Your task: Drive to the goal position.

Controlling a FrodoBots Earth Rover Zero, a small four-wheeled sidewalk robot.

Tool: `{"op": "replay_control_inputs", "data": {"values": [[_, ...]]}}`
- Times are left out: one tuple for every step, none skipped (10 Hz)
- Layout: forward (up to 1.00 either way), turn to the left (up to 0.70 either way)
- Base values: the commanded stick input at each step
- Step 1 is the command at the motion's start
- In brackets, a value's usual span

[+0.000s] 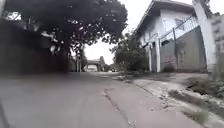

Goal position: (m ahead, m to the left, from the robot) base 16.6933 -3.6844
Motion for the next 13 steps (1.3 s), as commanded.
{"op": "replay_control_inputs", "data": {"values": [[1.00, 0.00], [1.00, 0.00], [1.00, 0.00], [1.00, 0.00], [1.00, 0.00], [1.00, 0.00], [1.00, -0.03], [1.00, -0.39], [1.00, -0.33], [1.00, -0.03], [1.00, 0.00], [1.00, 0.00], [1.00, 0.00]]}}
